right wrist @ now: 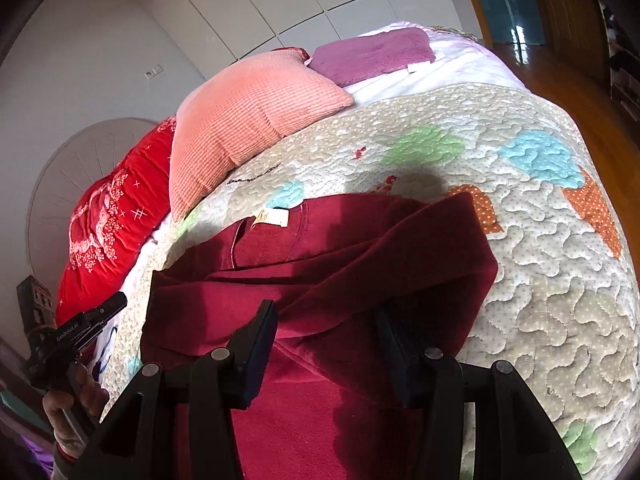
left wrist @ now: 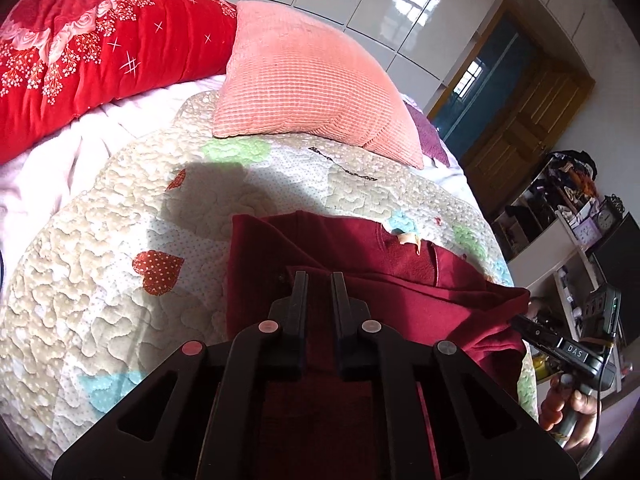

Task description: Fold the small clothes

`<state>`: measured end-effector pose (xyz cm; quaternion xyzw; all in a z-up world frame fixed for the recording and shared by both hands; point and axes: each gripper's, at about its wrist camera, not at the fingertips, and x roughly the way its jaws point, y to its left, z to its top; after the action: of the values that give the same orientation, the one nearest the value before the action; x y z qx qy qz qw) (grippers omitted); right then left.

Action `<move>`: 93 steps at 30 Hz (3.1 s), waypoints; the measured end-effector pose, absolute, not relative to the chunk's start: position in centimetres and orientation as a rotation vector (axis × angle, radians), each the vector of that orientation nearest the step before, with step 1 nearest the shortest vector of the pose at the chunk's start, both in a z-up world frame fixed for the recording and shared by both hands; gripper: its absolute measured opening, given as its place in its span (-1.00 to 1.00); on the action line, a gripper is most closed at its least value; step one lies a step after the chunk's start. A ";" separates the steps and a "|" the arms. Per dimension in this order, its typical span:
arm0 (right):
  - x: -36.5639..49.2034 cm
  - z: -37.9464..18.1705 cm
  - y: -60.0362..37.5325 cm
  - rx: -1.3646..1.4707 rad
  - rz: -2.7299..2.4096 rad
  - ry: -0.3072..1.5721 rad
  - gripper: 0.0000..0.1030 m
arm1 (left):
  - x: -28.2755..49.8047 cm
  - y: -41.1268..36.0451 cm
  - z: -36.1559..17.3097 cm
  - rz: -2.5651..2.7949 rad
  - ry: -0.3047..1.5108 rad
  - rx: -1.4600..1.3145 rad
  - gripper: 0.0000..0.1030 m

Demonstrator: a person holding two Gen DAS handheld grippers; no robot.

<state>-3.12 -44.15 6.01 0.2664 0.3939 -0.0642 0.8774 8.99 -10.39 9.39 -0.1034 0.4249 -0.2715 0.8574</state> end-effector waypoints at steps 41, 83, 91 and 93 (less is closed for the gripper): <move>2.4 3.3 -45.1 0.358 -0.275 0.842 -0.01 | 12.9 -7.3 8.3 -0.405 1.072 -0.562 -0.91; 1.5 3.8 -37.8 0.294 0.037 0.941 -0.63 | 5.6 -9.7 7.2 -0.521 1.061 -0.263 0.26; 8.4 3.4 -40.2 0.388 -0.103 0.851 -0.14 | 12.0 -12.7 5.8 -0.450 1.061 -0.280 0.26; 7.6 4.1 -40.5 0.394 -0.102 0.842 -0.14 | 14.1 -11.9 5.5 -0.390 1.065 -0.333 0.26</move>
<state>7.57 -40.51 4.08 0.1900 0.4059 -0.0493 0.8926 14.13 -11.87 5.52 -0.1572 0.5022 -0.1838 0.8302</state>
